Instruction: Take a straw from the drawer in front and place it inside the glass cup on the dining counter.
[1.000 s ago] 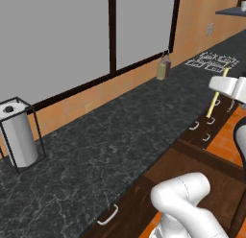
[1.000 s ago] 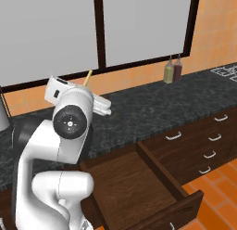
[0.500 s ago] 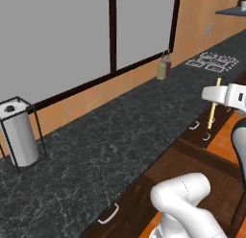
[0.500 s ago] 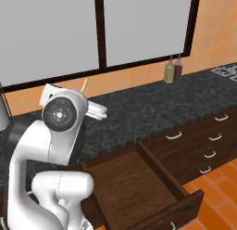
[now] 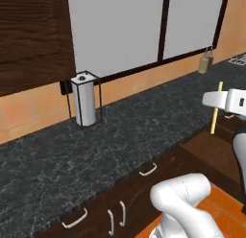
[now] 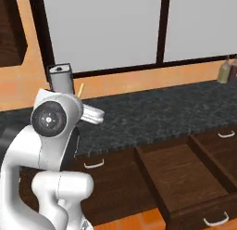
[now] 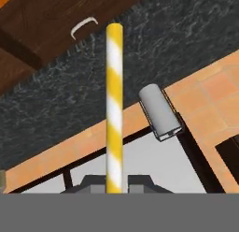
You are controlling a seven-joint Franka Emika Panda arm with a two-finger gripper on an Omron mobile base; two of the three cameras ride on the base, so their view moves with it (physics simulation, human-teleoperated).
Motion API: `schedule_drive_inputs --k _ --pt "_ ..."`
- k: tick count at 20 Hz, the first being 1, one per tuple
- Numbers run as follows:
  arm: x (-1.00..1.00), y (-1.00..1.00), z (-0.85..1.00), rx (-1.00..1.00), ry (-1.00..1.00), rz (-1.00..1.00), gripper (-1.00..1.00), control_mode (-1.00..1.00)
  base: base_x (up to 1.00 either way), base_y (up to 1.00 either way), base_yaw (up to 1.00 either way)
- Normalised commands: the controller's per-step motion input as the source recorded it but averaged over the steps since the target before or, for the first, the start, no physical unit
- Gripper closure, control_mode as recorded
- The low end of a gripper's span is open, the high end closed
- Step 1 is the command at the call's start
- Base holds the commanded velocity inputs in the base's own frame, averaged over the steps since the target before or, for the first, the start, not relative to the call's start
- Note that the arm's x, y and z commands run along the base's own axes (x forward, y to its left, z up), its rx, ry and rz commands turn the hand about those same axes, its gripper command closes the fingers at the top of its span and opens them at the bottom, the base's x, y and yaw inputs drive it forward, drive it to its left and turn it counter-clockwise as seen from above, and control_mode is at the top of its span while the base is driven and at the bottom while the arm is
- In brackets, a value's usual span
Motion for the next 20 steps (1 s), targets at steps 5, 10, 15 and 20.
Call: schedule_drive_inputs --k 5,10,15,20 --pt "0.00 0.00 0.00 0.00 0.00 0.00 1.00 1.00 -0.57 -0.06 0.65" --pt "0.00 0.00 0.00 0.00 0.00 0.00 1.00 1.00 -0.73 -0.10 0.66" --pt "0.00 0.00 0.00 0.00 0.00 0.00 1.00 1.00 -0.76 -0.02 0.67" --pt "0.00 0.00 0.00 0.00 0.00 0.00 1.00 1.00 -0.79 -0.20 0.66"
